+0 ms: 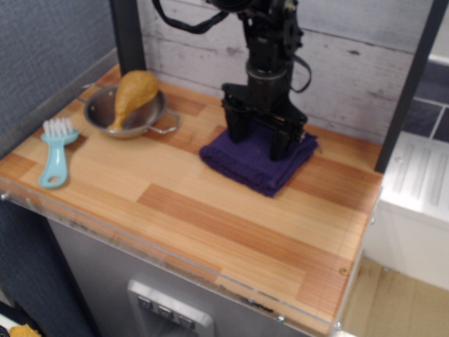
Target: Move the purple cloth and place it at the far edge of the table.
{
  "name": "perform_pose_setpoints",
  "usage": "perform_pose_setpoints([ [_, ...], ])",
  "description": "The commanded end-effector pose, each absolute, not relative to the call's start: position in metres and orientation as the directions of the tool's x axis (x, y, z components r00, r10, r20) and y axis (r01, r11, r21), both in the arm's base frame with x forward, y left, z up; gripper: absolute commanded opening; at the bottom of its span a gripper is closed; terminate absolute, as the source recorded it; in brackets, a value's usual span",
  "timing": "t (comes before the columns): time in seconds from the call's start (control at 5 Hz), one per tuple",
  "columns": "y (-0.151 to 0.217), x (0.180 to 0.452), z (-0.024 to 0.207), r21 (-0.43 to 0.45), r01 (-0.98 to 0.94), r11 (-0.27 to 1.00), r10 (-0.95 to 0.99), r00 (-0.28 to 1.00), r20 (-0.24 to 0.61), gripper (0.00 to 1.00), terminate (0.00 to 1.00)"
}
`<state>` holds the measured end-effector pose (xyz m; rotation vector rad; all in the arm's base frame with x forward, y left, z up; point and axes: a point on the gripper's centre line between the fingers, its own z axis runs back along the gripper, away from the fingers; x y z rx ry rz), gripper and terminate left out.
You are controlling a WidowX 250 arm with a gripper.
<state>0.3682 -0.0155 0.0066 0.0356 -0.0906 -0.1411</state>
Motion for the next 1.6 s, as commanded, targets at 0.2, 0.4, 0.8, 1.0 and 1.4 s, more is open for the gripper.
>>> perform_pose_setpoints([
  [0.2,-0.007,0.280,-0.008,-0.059,0.101,0.993,-0.103,0.994,-0.027,1.00,0.00],
  [0.4,-0.005,0.237,-0.004,-0.050,0.071,0.996,-0.073,0.996,-0.042,1.00,0.00],
  [0.8,-0.019,0.192,0.003,-0.059,0.020,0.998,-0.022,0.999,-0.036,1.00,0.00],
  [1.0,-0.021,0.203,0.011,-0.030,0.006,1.000,-0.006,1.000,-0.011,1.00,0.00],
  [1.4,-0.017,0.252,0.046,-0.079,0.027,0.996,-0.020,0.996,0.089,1.00,0.00],
])
